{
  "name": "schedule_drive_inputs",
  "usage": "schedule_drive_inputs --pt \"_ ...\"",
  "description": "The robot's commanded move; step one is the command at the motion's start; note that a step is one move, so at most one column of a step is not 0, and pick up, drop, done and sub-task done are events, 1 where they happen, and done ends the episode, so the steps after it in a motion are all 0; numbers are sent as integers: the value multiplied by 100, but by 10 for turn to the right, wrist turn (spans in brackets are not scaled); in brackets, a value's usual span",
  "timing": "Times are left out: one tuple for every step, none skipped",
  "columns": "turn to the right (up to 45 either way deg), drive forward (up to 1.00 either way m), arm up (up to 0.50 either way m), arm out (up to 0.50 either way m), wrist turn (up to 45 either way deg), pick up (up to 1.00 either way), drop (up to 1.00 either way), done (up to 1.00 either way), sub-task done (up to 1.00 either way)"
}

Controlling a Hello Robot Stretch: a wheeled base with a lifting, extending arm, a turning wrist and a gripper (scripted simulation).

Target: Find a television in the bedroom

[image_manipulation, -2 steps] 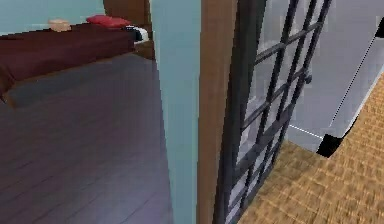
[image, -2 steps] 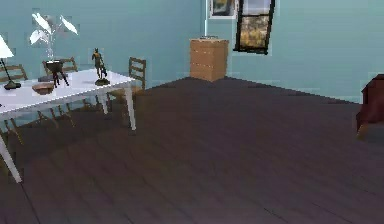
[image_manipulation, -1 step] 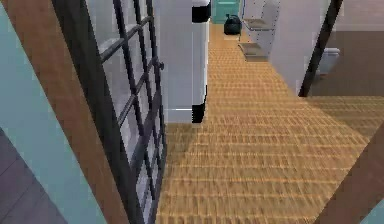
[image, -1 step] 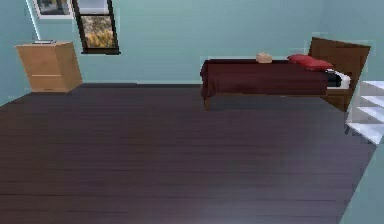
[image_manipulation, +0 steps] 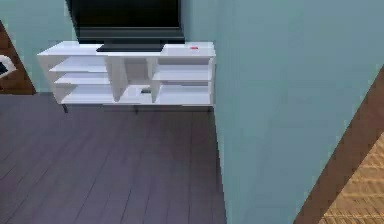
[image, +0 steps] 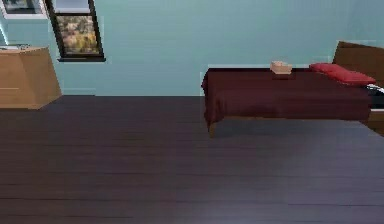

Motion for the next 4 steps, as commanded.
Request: schedule_drive_inputs --pt "420 0 0 0 0 0 0 0 0" --pt "30 0 0 0 0 0 0 0 0" --pt "0 45 0 0 0 0 0 0 0" --pt "450 0 0 0 0 0 0 0 0"
